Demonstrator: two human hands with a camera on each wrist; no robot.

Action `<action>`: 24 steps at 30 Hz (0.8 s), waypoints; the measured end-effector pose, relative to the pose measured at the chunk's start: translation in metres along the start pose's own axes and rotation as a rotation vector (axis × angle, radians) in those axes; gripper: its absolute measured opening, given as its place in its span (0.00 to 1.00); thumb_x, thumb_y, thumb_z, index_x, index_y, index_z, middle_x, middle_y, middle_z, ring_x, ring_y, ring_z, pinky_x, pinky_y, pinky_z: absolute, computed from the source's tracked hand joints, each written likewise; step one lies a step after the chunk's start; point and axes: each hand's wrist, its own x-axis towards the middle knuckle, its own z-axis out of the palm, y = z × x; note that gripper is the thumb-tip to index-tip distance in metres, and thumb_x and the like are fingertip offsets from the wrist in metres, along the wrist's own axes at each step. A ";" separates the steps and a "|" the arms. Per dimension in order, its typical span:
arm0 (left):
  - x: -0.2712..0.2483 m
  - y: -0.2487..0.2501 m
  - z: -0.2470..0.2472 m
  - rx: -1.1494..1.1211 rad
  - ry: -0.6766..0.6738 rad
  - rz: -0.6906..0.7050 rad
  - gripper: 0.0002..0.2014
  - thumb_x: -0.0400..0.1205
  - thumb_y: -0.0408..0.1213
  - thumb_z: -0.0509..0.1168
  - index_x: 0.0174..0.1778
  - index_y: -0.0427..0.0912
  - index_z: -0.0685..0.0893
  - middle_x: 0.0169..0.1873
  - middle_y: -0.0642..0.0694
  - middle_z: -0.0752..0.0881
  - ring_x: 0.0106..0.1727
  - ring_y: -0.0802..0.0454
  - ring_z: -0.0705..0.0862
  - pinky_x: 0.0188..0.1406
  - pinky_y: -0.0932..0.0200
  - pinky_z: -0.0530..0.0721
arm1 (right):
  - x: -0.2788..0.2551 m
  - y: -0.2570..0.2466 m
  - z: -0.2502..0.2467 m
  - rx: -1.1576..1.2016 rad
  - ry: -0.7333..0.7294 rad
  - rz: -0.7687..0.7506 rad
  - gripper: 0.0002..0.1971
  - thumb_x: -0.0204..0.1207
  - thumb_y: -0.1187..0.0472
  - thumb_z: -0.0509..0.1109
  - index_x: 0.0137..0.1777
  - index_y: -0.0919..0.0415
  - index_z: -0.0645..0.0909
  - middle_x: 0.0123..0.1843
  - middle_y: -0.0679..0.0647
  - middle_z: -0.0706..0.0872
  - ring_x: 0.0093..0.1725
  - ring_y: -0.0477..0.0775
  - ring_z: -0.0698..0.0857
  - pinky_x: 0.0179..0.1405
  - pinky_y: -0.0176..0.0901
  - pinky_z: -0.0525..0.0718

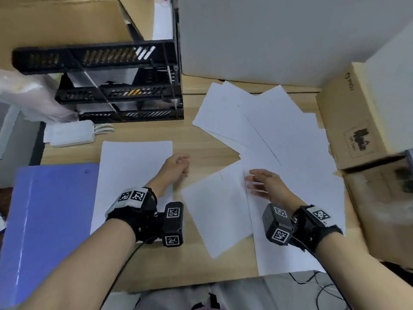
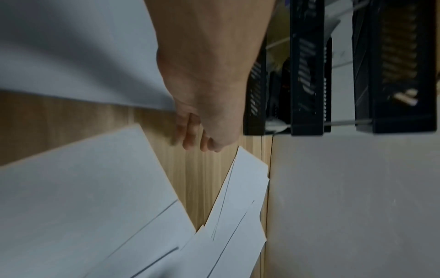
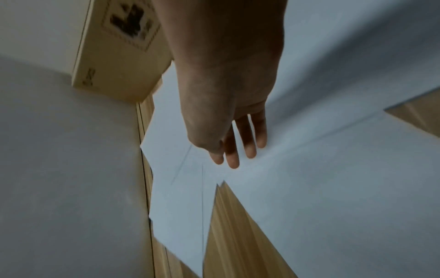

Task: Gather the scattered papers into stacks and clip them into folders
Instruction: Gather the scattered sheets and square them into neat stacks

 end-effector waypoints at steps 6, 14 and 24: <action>0.027 0.028 0.049 0.014 0.009 -0.036 0.19 0.85 0.29 0.56 0.72 0.43 0.77 0.62 0.48 0.83 0.45 0.57 0.81 0.46 0.64 0.81 | 0.024 -0.015 -0.072 -0.050 0.194 -0.157 0.11 0.83 0.67 0.61 0.54 0.52 0.83 0.59 0.52 0.83 0.59 0.53 0.80 0.47 0.39 0.79; 0.064 0.041 0.076 -0.140 0.140 -0.123 0.23 0.86 0.29 0.58 0.78 0.43 0.70 0.72 0.48 0.76 0.67 0.51 0.80 0.69 0.53 0.79 | 0.105 -0.060 -0.111 -0.358 0.036 -0.212 0.25 0.83 0.59 0.63 0.80 0.46 0.67 0.86 0.49 0.57 0.85 0.51 0.57 0.81 0.51 0.61; 0.093 0.066 0.098 -0.356 0.252 -0.149 0.15 0.87 0.36 0.62 0.69 0.48 0.72 0.57 0.47 0.82 0.60 0.48 0.85 0.60 0.59 0.84 | 0.120 -0.073 -0.055 -0.644 -0.457 -0.236 0.28 0.85 0.60 0.62 0.84 0.55 0.59 0.85 0.51 0.61 0.84 0.51 0.59 0.82 0.48 0.58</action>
